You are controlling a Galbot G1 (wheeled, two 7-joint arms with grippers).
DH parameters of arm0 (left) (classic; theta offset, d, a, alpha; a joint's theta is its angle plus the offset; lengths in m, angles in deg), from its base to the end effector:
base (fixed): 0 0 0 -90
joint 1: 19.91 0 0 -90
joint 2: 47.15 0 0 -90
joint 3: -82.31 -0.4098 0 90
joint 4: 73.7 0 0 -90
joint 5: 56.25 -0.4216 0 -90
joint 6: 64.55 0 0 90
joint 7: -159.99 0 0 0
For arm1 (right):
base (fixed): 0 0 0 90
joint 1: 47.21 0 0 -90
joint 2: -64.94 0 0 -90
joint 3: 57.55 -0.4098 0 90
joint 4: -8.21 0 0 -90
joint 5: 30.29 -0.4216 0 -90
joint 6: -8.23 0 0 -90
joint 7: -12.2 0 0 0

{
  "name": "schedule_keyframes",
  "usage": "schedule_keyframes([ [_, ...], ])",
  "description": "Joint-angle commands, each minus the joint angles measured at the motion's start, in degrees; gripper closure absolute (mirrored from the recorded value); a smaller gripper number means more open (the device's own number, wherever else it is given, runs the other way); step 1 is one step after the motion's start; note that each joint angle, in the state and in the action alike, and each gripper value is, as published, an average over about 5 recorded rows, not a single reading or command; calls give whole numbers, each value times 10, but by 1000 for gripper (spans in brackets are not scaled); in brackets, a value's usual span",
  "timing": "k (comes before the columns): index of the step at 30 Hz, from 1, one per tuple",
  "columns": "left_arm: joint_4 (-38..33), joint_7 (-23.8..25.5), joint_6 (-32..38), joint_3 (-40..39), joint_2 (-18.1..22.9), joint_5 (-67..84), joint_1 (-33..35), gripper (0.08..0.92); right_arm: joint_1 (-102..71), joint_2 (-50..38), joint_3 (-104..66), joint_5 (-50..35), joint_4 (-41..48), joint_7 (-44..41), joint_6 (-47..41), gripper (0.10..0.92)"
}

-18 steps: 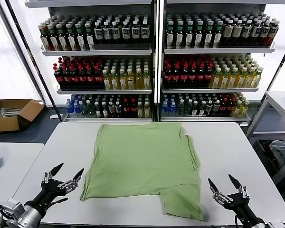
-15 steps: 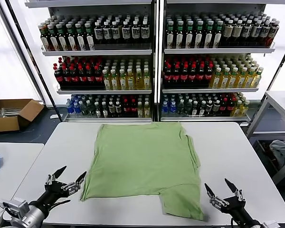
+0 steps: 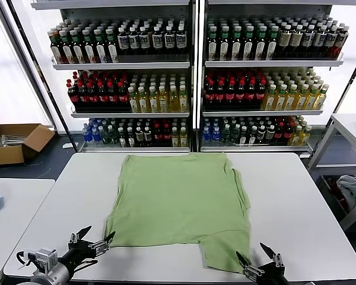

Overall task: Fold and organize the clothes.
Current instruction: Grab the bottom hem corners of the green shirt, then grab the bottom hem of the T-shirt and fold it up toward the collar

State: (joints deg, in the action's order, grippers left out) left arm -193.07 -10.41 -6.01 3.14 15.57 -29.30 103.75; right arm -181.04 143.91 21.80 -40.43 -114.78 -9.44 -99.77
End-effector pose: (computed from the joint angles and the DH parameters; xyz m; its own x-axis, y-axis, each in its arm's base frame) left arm 0.2179 0.1544 -0.3239 -0.7999 0.2156 0.5600 0.2172 0.9740 -0.0647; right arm 0.1369 -0.0986 -0.3593 -0.8351 -0.3001 0.4610 -0.2957 0.9516 0.0838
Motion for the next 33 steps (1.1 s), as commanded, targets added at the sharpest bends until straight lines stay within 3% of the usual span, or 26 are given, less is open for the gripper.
schedule_keyframes([
  [1, 17, -19, -15, -25, 2, 8, -1, 218, -6, 3, 41, 21, 15, 17, -9, 359],
  [20, 18, -31, 1, -34, 31, 12, 7, 753, -4, 11, 44, -2, 14, 11, 20, 893],
  [26, -19, -41, -1, -16, 38, 28, 12, 895, -14, 10, 37, -44, 3, -16, 50, 911],
  [33, -75, -44, -4, 8, 54, 28, 44, 912, -93, -1, 16, -108, -47, -59, 77, 911],
])
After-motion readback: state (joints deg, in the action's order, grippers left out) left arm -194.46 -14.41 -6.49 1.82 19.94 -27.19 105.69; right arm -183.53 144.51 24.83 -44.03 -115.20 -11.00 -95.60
